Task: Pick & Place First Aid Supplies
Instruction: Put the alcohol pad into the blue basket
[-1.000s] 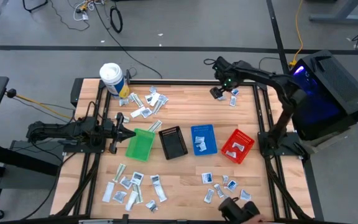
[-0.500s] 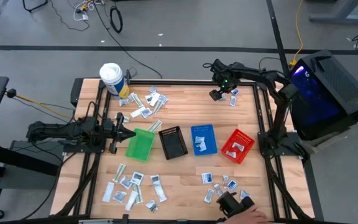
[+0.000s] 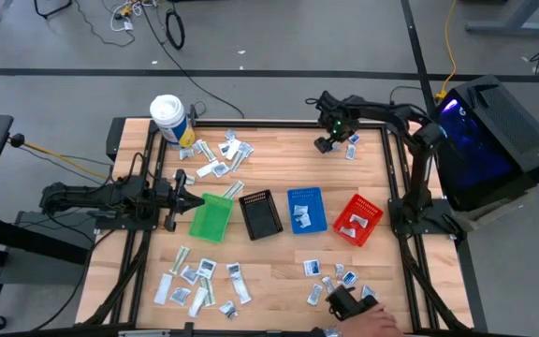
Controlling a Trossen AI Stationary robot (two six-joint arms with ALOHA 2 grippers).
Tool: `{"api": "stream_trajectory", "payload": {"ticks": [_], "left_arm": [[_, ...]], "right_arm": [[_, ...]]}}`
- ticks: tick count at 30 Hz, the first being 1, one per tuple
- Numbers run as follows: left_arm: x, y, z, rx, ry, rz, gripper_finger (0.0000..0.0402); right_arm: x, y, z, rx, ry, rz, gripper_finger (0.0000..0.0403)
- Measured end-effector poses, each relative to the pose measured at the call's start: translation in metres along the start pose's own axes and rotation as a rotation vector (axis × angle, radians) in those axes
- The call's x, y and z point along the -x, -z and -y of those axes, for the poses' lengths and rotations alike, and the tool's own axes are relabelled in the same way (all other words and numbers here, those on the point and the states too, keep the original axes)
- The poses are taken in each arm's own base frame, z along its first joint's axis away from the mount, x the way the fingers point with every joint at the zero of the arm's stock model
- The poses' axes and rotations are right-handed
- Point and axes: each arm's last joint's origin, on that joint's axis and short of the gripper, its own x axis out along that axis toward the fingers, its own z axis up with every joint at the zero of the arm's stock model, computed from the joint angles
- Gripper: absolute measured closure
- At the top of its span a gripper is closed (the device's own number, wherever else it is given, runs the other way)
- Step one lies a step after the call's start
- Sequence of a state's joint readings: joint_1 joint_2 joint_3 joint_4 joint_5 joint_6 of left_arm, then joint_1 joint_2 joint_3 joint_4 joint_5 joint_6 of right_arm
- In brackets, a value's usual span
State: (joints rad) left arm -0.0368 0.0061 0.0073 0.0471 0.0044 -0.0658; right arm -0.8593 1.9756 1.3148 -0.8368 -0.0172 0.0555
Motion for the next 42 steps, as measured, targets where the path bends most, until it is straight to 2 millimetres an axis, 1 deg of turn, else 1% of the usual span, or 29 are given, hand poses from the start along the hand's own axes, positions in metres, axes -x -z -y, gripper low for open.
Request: {"api": "stream_trajectory", "payload": {"ticks": [3, 9, 24, 28, 32, 36, 42], "left_arm": [[0.000, 0.000, 0.000, 0.000, 0.000, 0.000, 0.0369], [0.000, 0.000, 0.000, 0.000, 0.000, 0.000, 0.0369], [0.000, 0.000, 0.000, 0.000, 0.000, 0.000, 0.0369], [0.000, 0.000, 0.000, 0.000, 0.000, 0.000, 0.0369], [0.000, 0.000, 0.000, 0.000, 0.000, 0.000, 0.0369], [0.000, 0.000, 0.000, 0.000, 0.000, 0.000, 0.0369], [0.000, 0.000, 0.000, 0.000, 0.000, 0.000, 0.0369]], "right_arm": [[-0.005, 0.000, 0.000, 0.000, 0.001, -0.015, 0.0068], [-0.005, 0.000, 0.001, -0.004, 0.001, -0.012, 0.0083], [-0.005, 0.000, 0.001, -0.002, 0.001, -0.012, 0.0188], [-0.005, -0.001, 0.001, -0.002, 0.002, -0.012, 0.0209], [-0.004, 0.000, 0.001, -0.002, 0.002, -0.010, 0.0221], [0.004, 0.000, 0.001, -0.002, 0.000, 0.013, 0.0225], [0.025, 0.002, 0.000, -0.007, -0.004, 0.076, 0.0225]]}}
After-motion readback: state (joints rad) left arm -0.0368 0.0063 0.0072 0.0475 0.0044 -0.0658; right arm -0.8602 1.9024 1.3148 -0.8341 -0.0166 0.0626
